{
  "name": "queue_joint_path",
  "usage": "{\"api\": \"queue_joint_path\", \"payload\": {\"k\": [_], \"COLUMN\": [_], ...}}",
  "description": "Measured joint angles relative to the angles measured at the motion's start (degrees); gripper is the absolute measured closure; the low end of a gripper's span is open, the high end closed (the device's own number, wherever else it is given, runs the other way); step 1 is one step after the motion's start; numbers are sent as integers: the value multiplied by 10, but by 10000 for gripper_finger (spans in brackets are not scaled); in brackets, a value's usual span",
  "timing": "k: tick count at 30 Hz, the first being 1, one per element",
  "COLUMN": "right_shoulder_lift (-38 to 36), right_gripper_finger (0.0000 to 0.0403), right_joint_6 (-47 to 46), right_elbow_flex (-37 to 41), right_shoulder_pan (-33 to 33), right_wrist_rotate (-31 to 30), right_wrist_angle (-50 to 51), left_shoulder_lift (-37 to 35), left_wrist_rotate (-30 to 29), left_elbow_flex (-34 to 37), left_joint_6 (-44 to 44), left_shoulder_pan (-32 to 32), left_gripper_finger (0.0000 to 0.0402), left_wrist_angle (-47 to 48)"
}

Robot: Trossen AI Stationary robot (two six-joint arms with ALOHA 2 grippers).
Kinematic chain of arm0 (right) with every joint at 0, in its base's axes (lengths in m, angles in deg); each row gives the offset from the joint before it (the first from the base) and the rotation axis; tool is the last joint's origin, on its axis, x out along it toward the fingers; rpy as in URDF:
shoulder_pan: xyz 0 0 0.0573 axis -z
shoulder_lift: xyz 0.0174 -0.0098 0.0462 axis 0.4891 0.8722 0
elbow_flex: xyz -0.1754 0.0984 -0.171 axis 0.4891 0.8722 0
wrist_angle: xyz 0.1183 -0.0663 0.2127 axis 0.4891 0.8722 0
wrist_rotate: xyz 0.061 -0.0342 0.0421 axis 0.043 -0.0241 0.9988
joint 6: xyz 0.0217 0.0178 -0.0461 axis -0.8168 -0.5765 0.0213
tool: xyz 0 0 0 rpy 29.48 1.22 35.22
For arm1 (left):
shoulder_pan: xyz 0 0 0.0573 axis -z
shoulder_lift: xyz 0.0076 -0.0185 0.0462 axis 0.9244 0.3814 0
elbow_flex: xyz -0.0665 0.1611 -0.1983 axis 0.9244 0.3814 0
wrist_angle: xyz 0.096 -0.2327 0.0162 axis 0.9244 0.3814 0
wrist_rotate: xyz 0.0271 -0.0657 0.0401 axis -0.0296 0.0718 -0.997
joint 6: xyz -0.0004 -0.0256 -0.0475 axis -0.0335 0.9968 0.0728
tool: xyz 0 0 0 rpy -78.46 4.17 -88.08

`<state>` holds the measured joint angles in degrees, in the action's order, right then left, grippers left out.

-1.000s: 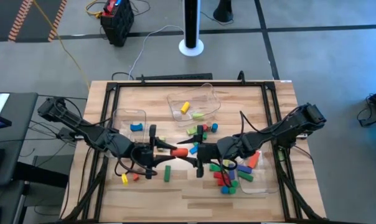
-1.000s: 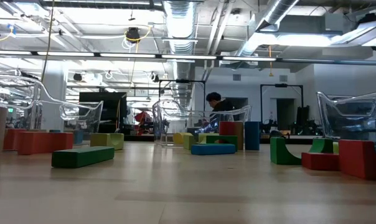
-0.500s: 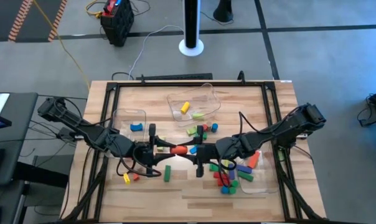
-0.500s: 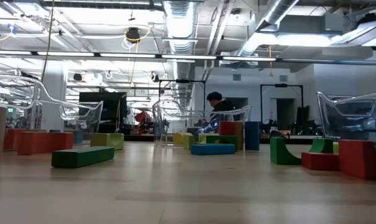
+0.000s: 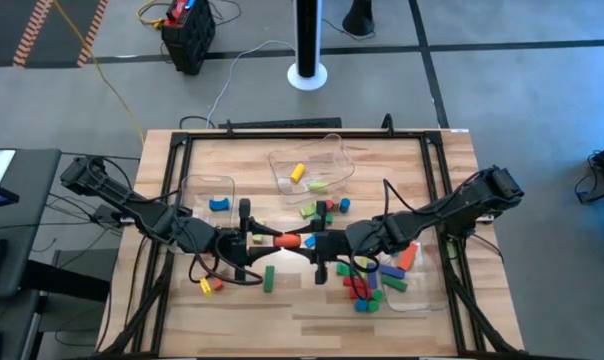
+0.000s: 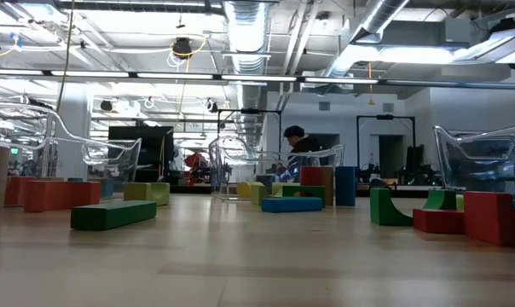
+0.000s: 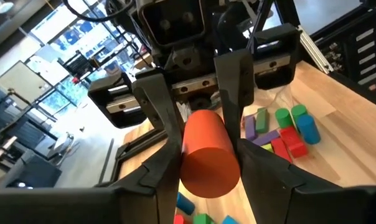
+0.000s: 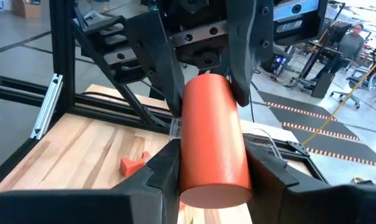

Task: Sort blocks by size
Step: Put the red cylindrical block into the top transparent bin

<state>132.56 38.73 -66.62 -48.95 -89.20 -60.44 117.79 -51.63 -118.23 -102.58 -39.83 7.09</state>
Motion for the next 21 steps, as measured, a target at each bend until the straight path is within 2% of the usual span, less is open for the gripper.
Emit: {"api": "queue_joint_path", "payload": {"k": [21], "right_shoulder_lift": [0], "right_gripper_finger": [245], "right_joint_6": [-33], "right_elbow_flex": [0], "right_shoulder_pan": [34], "right_wrist_rotate": [-5], "right_wrist_angle": [45], "left_shoulder_lift": [0], "left_wrist_rotate": [-43], "left_elbow_flex": [1], "left_joint_6": [-37], "left_shoulder_pan": [2], "left_gripper_finger": [239], "left_wrist_angle": [10]}}
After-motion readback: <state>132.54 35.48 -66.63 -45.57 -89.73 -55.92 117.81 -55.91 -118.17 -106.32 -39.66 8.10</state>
